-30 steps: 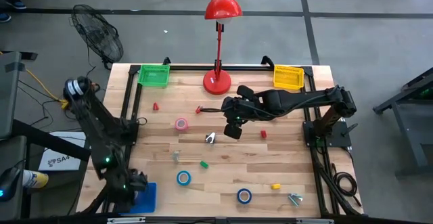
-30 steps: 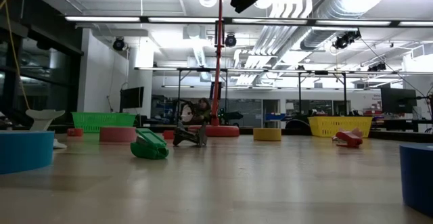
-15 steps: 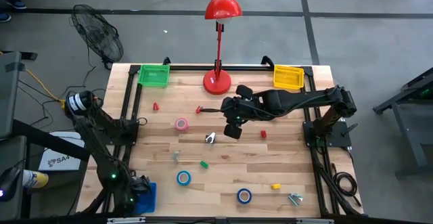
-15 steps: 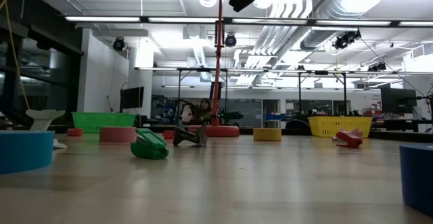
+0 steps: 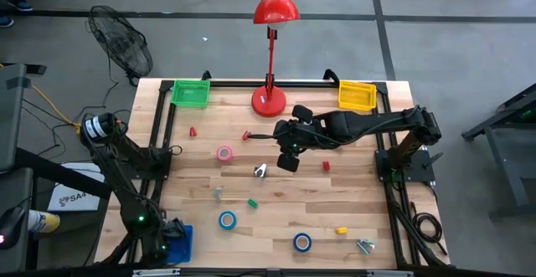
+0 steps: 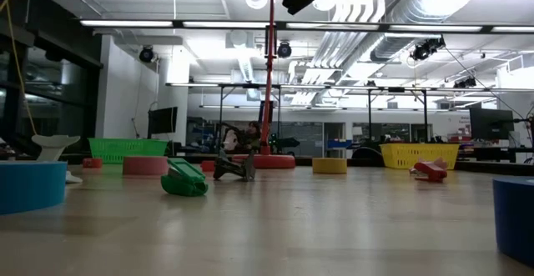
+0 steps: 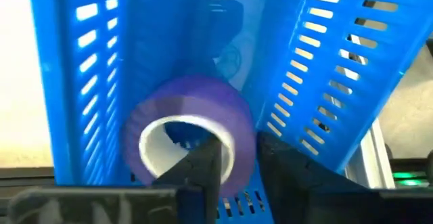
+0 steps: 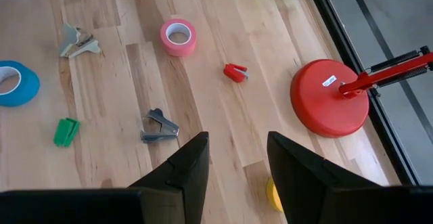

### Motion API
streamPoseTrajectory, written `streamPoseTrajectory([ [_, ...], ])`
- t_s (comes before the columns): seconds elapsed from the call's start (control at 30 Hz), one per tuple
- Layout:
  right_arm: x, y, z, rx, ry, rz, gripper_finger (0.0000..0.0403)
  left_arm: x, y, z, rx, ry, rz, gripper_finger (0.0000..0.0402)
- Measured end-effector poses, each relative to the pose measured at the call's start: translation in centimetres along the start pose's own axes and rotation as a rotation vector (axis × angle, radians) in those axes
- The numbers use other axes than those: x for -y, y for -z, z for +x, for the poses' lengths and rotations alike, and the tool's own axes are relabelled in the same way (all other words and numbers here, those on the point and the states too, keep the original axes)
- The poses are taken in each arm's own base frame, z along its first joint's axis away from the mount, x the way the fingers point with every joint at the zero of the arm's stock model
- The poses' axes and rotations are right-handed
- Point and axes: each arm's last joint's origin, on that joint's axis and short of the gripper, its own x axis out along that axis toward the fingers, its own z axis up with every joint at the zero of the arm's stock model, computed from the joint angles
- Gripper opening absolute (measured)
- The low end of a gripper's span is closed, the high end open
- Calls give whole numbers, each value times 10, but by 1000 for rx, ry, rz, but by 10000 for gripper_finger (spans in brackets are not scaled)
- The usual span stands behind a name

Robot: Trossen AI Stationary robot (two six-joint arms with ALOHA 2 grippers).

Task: Pick and place Stapler, Stapler remover, tape
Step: Put the purple tape into the blue basket, then put the yellow tape into the blue basket

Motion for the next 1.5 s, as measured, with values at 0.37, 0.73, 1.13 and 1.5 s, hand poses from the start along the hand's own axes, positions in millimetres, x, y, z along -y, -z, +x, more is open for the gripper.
streamPoseTrajectory([
  [0.37,0,0,0,-2,0,-1,142,5,3,-4,-95,69,31,193],
  [0.73,20,12,4,-149,91,105,142,-5,8,-51,178,136,-76,197],
  [1.13,52,12,16,-199,147,216,142,-25,2,-79,661,49,-133,198],
  [1.5,97,66,89,-383,107,468,142,-39,-53,-101,906,-90,-90,198],
])
